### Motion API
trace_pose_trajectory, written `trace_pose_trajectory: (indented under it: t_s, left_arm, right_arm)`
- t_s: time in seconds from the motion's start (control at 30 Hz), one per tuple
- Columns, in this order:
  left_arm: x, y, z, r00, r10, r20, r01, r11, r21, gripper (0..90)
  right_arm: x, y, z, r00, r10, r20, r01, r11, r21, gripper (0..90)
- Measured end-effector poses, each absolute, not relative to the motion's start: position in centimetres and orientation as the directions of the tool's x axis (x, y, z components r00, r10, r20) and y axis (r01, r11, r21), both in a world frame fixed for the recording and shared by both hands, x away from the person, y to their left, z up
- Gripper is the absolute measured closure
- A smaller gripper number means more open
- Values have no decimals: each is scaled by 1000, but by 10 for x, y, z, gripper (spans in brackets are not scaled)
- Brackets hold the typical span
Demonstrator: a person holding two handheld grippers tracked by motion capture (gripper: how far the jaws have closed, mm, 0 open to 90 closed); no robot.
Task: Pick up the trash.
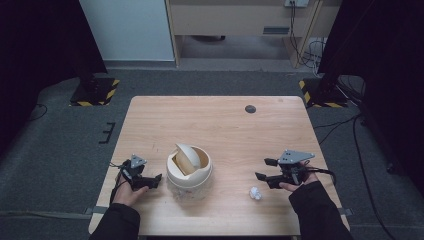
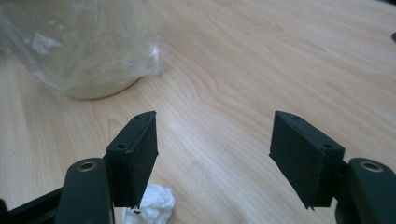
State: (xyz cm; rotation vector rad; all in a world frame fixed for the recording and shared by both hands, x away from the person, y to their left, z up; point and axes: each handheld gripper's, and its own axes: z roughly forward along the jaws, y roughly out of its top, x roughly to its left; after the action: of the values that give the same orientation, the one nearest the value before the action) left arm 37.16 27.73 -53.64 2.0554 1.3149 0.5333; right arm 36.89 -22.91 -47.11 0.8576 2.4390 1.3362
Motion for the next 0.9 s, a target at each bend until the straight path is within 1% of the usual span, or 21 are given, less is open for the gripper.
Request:
trace_pose_trajectory:
  t_s: [0.13, 0.27, 0.6, 0.9]
  left_arm:
    - [372, 277, -536, 419, 908, 0, 652, -301, 696, 0]
    - [372, 277, -536, 419, 908, 0, 652, -301, 696, 0]
    - [372, 277, -536, 420, 908, 0, 652, -301, 696, 0]
    - [372, 277, -536, 420, 908, 0, 652, -302, 696, 0]
  right_arm:
    - [366, -228, -477, -821, 567, 68, 376, 447, 811, 342]
    - [361, -227, -480, -834, 542, 103, 390, 447, 805, 355]
    - [357, -218, -494, -881, 462, 105, 385, 570, 726, 352]
    - [355, -213, -504, -904, 414, 109, 374, 638, 673, 367]
